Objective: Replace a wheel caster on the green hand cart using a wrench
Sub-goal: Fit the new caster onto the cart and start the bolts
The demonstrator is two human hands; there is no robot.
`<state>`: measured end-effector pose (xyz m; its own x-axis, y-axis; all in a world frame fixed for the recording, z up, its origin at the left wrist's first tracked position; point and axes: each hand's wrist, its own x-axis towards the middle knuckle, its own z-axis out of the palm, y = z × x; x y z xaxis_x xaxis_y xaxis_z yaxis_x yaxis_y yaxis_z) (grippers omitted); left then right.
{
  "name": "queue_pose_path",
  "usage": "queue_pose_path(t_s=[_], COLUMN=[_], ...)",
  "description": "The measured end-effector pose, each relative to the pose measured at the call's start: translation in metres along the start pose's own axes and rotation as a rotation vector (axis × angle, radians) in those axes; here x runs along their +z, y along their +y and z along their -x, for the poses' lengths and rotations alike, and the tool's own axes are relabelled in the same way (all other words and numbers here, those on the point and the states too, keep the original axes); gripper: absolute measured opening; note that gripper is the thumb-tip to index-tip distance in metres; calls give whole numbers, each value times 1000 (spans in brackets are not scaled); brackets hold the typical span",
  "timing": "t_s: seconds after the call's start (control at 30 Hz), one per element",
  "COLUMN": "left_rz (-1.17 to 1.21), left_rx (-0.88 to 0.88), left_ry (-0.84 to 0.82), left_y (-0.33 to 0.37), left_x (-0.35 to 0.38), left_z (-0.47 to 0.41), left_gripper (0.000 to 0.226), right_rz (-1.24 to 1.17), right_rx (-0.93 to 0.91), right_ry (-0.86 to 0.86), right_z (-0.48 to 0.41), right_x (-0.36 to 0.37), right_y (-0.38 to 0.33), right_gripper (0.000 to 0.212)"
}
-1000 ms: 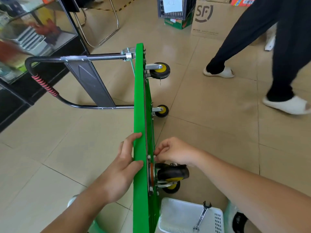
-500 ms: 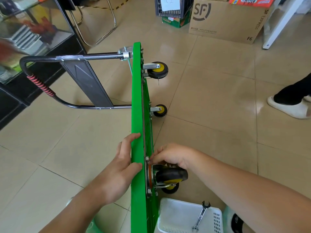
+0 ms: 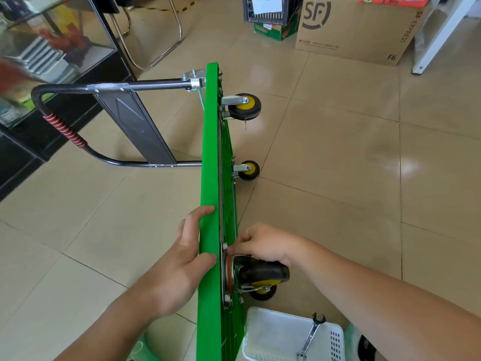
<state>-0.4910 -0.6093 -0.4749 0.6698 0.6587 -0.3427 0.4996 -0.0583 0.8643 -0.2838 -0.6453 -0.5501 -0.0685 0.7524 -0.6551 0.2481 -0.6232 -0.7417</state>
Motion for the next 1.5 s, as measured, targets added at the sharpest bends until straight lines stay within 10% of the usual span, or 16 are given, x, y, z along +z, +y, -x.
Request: queue_pose_path(t_s=[1.5], left_rz=[-50], left_rx=[-7], left_ry=[-23], left_y=[1], left_x=[1], left_z=[2], left_gripper=[73], right_rz=[-39], right_rx=[-46], right_ry=[-75], right_z=[-7], right_x=[-2], right_y=[12], right_gripper=[22])
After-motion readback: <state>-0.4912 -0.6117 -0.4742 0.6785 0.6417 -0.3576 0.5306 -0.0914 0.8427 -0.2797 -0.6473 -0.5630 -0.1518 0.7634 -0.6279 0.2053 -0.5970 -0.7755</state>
